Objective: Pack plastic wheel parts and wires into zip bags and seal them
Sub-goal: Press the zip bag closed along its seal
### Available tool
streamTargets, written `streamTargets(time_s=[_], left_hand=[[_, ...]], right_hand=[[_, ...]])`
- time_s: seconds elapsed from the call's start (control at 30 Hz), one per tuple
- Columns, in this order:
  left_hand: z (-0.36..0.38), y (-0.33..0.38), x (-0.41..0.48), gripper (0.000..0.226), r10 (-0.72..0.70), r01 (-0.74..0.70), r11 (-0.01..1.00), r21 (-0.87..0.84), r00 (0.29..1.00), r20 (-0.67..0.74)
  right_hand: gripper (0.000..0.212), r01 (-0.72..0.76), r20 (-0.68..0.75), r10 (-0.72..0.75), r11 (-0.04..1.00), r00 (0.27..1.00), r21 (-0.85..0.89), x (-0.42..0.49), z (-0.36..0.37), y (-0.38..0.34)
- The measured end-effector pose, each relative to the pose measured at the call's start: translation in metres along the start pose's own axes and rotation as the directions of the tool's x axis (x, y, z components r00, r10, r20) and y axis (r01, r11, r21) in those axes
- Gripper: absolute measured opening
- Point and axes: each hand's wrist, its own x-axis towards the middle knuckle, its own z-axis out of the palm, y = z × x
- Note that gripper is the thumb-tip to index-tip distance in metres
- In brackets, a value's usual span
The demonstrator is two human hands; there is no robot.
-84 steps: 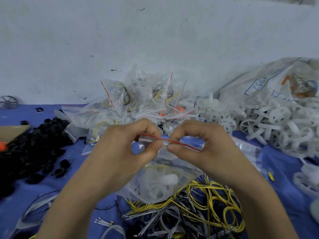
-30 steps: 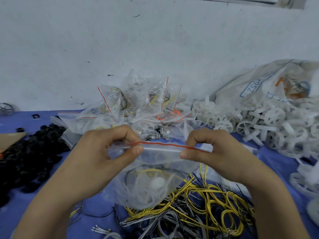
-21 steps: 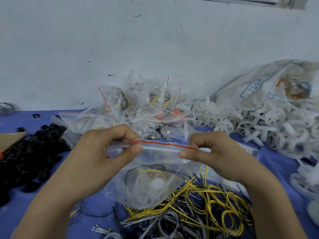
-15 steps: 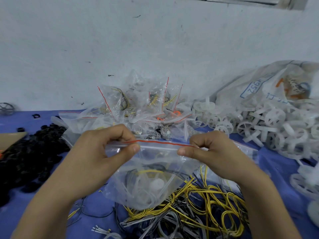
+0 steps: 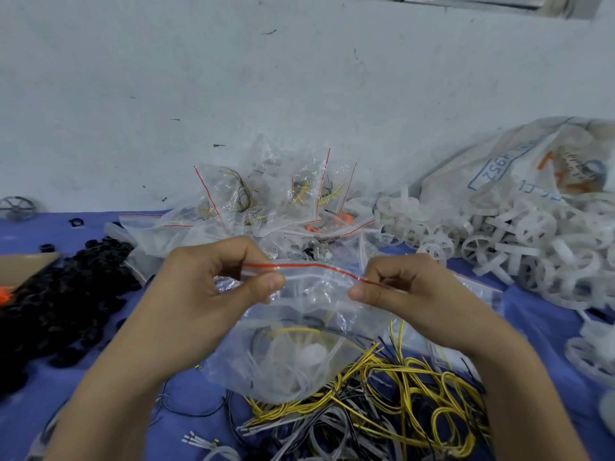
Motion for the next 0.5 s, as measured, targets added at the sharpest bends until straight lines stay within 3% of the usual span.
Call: streamTargets(time_s=[0.1, 0.2, 0.5], left_hand=[[-0.002, 0.002, 0.0, 0.006, 0.007, -0.007, 1.0, -0.013, 1.0, 0.011], [-0.005, 0.003, -0.001, 0.002, 0.02, -0.02, 1.0, 0.01, 0.999, 0.031], [0.003, 0.015, -0.001, 0.013, 0.02, -0.022, 0.999, 0.042, 0.999, 0.047]], right_hand=[[0.02, -0.03, 0.064, 0.027, 0.999, 0.998, 0.033, -0.001, -0.002, -0.002], [0.02, -0.017, 0.042, 0.014, 0.997, 0.999, 0.071, -0.001, -0.003, -0.004], [0.014, 0.041, 0.052, -0.041, 0.999, 0.998, 0.007, -0.002, 0.005, -0.02]])
